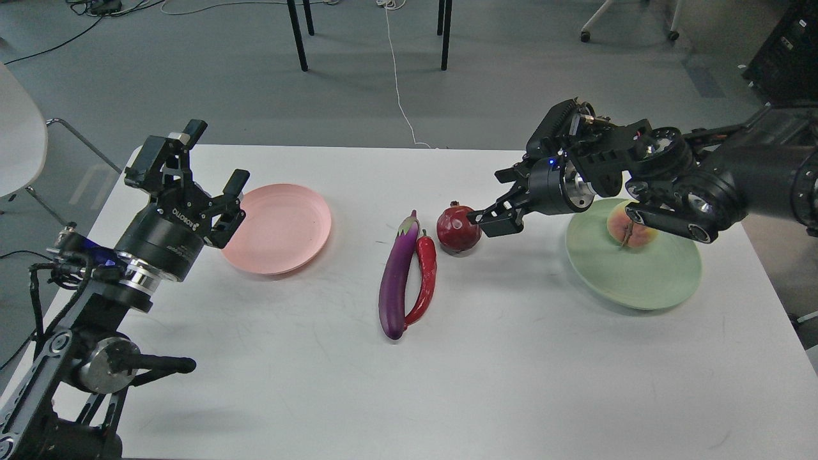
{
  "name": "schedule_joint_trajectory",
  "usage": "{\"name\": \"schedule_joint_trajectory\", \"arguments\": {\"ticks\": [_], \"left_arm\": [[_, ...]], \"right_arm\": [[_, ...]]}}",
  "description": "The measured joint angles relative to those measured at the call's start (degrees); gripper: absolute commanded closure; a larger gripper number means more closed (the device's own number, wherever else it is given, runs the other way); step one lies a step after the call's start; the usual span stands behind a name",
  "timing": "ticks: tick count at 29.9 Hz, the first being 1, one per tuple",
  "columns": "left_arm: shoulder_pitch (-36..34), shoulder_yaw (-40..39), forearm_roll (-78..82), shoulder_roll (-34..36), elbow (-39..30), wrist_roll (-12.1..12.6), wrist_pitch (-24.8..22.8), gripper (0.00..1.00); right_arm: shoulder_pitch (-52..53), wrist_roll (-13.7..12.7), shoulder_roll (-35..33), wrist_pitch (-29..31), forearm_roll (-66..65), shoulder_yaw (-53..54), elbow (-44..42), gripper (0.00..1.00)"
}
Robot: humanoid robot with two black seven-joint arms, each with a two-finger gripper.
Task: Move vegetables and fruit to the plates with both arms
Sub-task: 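Move the right gripper to the red pomegranate and grasp it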
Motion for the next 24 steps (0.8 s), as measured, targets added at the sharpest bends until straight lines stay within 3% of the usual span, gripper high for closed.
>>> {"name": "schedule_joint_trajectory", "arguments": {"ticks": [24], "left_arm": [[0.03,0.08,0.27,-0.92,-0.01,0.06,0.02,0.01]], "right_arm": [[-11.07,0.00,11.75,-0.38,1.51,-1.89,-17.46,0.04]]}}
